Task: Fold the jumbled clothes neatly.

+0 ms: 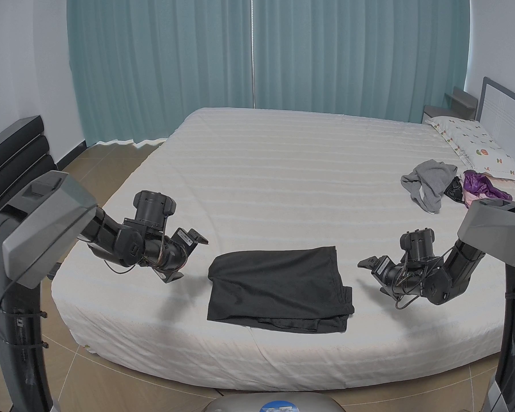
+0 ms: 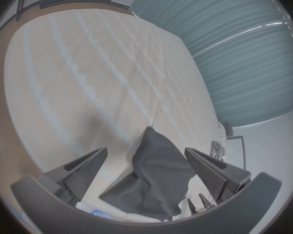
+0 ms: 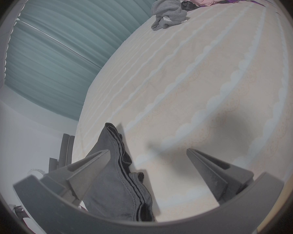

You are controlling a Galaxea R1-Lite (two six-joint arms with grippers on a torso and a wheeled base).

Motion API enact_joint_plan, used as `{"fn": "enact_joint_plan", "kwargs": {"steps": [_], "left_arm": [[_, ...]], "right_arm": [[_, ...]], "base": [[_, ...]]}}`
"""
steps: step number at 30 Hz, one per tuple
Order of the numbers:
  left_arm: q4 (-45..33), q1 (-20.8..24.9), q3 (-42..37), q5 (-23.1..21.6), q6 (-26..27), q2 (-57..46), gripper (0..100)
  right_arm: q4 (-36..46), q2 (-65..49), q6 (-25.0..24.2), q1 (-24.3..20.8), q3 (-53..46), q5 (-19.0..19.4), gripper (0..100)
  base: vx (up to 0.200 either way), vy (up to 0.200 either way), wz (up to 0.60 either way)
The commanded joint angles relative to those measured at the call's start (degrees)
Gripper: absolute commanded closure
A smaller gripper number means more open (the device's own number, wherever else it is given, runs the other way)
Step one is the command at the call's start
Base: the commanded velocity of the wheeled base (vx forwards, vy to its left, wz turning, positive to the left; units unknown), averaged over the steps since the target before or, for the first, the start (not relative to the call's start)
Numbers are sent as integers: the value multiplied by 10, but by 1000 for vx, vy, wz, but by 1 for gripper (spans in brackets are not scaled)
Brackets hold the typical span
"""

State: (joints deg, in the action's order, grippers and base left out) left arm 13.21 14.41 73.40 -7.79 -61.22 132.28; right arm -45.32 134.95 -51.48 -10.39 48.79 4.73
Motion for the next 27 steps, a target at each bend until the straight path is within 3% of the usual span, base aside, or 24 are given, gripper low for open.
{"fn": "enact_joint_plan", "kwargs": {"steps": [1,3,7,10,17,20,27], "left_arm": [[13,-18,-116,8,8,-137,0],[14,-30,-136,28,38,-178,0],[16,-46,-170,50,44,-244,0],[16,-63,-213,66,47,-332,0],[12,-69,-266,96,51,-479,0],[11,-67,-304,116,99,-572,0],[10,-67,-374,132,196,-730,0]], "right_arm": [[0,1,2,0,25,-5,0],[1,-7,3,-6,29,-17,0],[2,-40,17,-13,10,-37,0],[-1,-123,81,-1,-41,-55,0],[-1,-340,97,14,-164,-54,0],[5,-490,132,38,-235,-46,0],[9,-688,228,83,-338,-33,0]], "base": [[0,0,0],[0,0,0],[0,0,0],[0,0,0],[0,0,0],[0,0,0],[0,0,0]]}}
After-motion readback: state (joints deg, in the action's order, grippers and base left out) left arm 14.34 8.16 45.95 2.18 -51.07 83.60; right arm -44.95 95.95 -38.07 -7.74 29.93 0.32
